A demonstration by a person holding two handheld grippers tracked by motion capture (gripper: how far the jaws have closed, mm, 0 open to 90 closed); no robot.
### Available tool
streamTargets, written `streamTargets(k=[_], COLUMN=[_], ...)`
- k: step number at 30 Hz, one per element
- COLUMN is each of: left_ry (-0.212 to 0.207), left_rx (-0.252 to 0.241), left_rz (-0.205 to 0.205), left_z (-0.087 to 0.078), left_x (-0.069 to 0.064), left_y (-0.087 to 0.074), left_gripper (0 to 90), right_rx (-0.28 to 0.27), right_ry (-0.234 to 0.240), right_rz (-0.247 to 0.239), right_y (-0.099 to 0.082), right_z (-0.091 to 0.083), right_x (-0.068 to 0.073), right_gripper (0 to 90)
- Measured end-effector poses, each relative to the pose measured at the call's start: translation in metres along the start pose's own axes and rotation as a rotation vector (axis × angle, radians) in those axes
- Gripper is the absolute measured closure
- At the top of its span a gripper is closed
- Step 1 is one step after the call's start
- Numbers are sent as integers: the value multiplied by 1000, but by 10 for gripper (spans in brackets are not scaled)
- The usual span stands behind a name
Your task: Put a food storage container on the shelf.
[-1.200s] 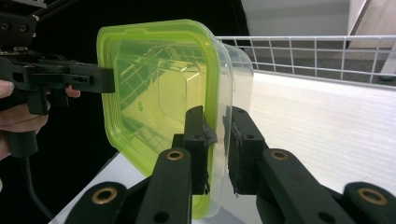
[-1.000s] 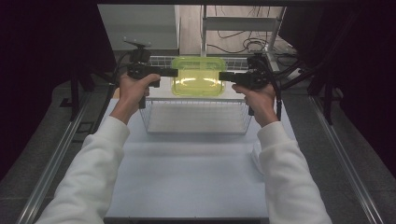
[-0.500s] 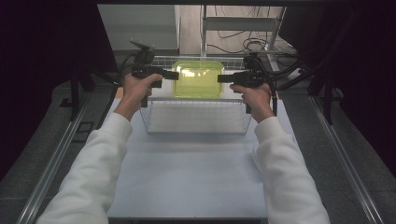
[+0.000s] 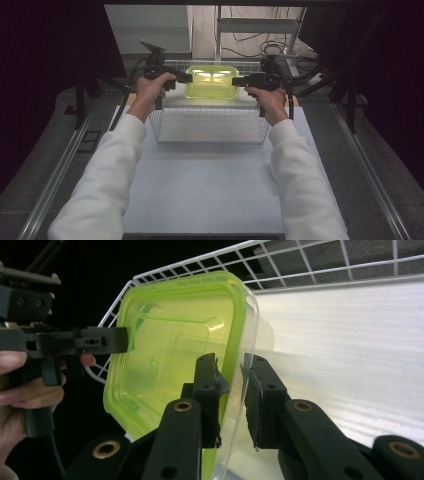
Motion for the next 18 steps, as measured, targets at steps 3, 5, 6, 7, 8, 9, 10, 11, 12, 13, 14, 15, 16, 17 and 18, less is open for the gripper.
streamTargets(k=[3, 5, 6, 7, 8, 9, 10, 11, 12, 13, 14, 15, 16, 17, 18], left_ry=[-7, -14, -13, -13, -11, -10, -10, -10, -8, 0, 12, 27, 27, 43, 42], left_rx=[-1, -6, -4, -4, -4, -9, -9, -13, -18, -22, -28, -37, -37, -43, -48], left_rz=[-41, -53, -56, -56, -52, -49, -49, -44, -41, -31, -18, -3, -3, 11, 20], left_z=[5, 7, 8, 8, 9, 10, 10, 11, 11, 12, 12, 13, 13, 13, 13], left_x=[6, 10, 10, 10, 11, 12, 12, 13, 13, 13, 12, 11, 11, 11, 11], left_y=[3, 4, 4, 4, 4, 4, 4, 3, 3, 3, 2, 1, 1, 1, 1], left_gripper=[765, 758, 756, 752, 752, 742, 738, 731, 731, 724, 715, 685, 663, 663, 616], right_rx=[-13, -20, -19, -21, -21, -23, -23, -27, -27, -29, -30, -35, -35, -39, -44], right_ry=[9, 5, 2, 2, 2, 1, 1, 3, 3, 2, -2, -11, -11, -15, -25], right_rz=[60, 82, 91, 96, 96, 109, 109, 117, 117, 117, 118, 116, 116, 112, 107], right_y=[1, 1, 2, 2, 2, 2, 2, 2, 2, 1, 1, 1, 1, 1, 0], right_z=[6, 9, 10, 11, 11, 13, 13, 13, 13, 14, 14, 15, 15, 15, 15], right_x=[-7, -8, -8, -9, -9, -11, -11, -11, -11, -12, -12, -12, -12, -11, -11], right_gripper=[744, 738, 736, 733, 733, 728, 728, 723, 723, 720, 715, 699, 699, 672, 628])
Point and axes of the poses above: each handheld gripper's, and its own axes: z roughly forward along the jaws, y roughly out of its top, x roughly to its left, the point moved 1 cm from there along z, roughly forward along the jaws, and after that the axes turned 1 degree about -y, right-handed, at the moved point
